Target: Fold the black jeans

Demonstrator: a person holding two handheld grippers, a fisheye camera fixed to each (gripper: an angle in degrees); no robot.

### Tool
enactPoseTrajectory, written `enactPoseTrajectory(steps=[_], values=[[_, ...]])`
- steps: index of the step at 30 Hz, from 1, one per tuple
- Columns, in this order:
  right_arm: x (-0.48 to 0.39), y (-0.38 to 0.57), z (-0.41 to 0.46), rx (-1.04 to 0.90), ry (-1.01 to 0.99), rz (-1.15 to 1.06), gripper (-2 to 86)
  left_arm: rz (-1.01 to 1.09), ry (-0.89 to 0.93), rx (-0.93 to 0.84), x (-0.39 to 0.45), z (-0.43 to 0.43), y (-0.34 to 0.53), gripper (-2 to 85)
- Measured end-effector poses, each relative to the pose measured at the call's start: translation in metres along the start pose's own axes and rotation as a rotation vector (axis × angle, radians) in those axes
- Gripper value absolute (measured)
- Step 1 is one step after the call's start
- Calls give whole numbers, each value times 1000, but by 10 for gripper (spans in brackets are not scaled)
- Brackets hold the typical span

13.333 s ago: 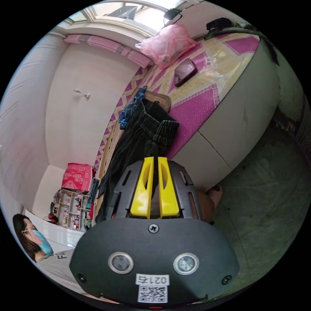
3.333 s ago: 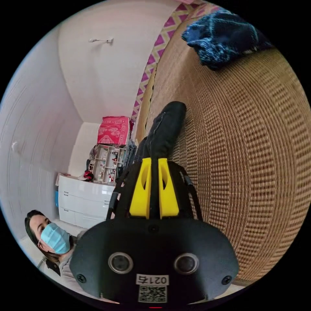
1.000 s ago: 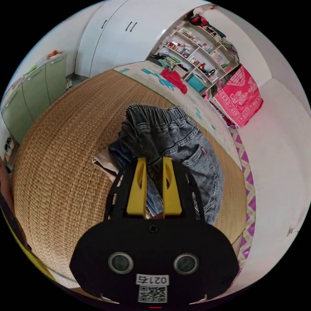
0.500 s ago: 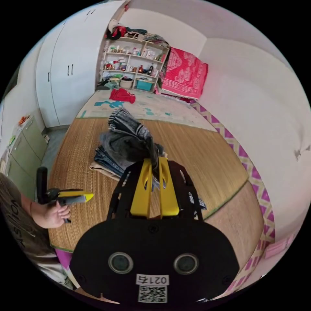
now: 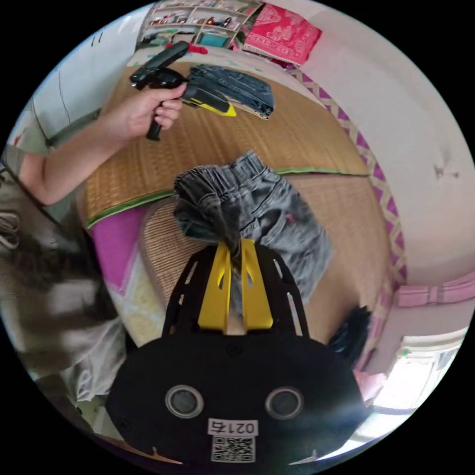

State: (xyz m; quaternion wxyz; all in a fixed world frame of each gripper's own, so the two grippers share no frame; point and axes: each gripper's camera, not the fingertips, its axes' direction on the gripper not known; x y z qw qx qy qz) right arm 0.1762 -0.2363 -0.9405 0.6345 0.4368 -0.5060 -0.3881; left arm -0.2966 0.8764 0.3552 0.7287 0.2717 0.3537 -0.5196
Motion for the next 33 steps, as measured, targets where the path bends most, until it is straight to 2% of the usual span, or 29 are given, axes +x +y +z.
enactPoseTrajectory(steps=[1,4,6,8,10,14,18,21,23,25,28,33], values=[[-10,32,-4,34,-65,49,34,33,24,-59,16,6,-5,-9],[-35,91,-11,33,-11,109,43,130,82,-176,64,13,-5,-9],[-42,113,-22,65,14,156,49,191,88,-219,92,12,2,-9],[-55,127,-50,179,50,187,65,214,53,-240,111,8,11,-9],[-69,125,-55,182,86,200,74,200,9,-223,123,-4,22,-9],[-119,143,-49,194,257,149,83,171,-12,-243,132,-15,35,-9],[-148,183,-51,247,211,101,87,129,28,-268,137,-30,49,-9],[-183,205,-40,255,285,14,71,166,48,-289,155,-34,58,-9],[-217,217,-28,285,421,-73,50,208,2,-277,172,-36,63,-9],[-241,225,-15,282,497,-143,42,246,-120,-259,195,-40,68,-9],[-259,248,3,261,462,-210,54,273,-190,-241,216,-50,73,-10],[-269,309,18,234,331,-254,100,233,-133,-269,223,-71,70,-10]])
